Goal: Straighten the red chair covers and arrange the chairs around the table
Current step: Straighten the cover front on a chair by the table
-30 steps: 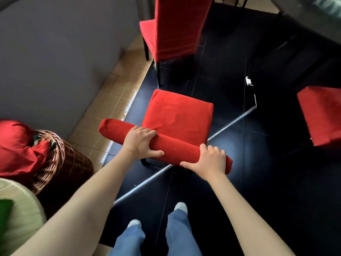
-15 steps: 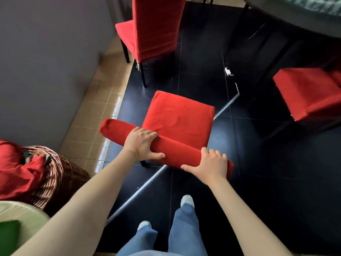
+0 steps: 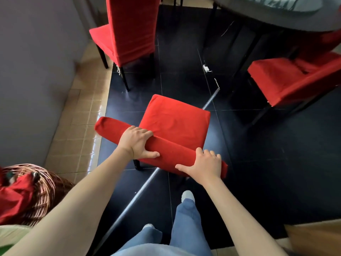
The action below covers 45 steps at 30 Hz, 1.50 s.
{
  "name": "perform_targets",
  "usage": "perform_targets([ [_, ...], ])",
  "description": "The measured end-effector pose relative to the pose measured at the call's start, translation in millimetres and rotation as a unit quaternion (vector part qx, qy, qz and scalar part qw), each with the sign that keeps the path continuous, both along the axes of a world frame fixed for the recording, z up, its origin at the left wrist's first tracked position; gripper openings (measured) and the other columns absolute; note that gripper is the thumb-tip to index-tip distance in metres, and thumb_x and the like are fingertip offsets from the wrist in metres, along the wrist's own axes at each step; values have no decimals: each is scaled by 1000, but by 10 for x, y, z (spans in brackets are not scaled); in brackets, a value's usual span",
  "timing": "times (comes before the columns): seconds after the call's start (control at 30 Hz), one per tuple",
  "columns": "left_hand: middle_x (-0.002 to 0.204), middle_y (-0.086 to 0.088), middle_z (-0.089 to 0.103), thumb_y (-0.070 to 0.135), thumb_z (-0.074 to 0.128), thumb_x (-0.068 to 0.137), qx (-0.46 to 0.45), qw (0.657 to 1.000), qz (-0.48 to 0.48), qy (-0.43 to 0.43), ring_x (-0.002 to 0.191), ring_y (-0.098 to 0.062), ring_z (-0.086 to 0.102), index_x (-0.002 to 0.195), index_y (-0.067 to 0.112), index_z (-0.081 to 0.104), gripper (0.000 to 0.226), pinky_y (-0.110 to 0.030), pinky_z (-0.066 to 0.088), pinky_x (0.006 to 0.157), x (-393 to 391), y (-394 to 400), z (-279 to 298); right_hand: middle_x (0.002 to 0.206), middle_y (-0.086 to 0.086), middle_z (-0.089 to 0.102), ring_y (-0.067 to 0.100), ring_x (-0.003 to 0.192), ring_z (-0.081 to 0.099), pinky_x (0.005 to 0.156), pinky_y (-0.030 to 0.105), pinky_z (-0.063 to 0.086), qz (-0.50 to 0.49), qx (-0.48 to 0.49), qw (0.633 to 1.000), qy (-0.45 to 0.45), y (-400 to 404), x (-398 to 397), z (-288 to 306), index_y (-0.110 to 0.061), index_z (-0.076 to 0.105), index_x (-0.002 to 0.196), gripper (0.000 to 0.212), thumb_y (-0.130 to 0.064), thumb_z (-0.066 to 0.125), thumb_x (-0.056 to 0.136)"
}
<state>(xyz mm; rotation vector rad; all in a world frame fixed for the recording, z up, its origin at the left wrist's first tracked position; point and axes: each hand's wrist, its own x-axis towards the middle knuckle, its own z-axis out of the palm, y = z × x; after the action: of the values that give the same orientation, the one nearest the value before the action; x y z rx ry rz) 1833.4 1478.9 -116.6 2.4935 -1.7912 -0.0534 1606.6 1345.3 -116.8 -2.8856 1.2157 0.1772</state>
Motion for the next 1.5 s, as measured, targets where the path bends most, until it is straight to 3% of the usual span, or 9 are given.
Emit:
perform_targets([
  [0.63, 93, 8, 64, 94, 15, 53, 43, 999, -13, -24, 86, -18, 57, 111, 26, 60, 101, -33, 39, 81, 192, -541, 26, 98, -1, 64, 24, 98, 58, 83, 40, 40, -24, -7, 1000, 10, -489, 148, -12, -21, 55, 101, 104, -100, 16, 46],
  [1.5, 95, 8, 62, 96, 13, 54, 57, 997, -52, -23, 84, -17, 54, 113, 26, 58, 102, -32, 38, 81, 1072, -2798, 33, 106, -1, 63, 22, 105, 57, 90, 41, 39, -66, -4, 998, 22, -2566, 934, 9, -21, 54, 111, 111, -101, 14, 45],
])
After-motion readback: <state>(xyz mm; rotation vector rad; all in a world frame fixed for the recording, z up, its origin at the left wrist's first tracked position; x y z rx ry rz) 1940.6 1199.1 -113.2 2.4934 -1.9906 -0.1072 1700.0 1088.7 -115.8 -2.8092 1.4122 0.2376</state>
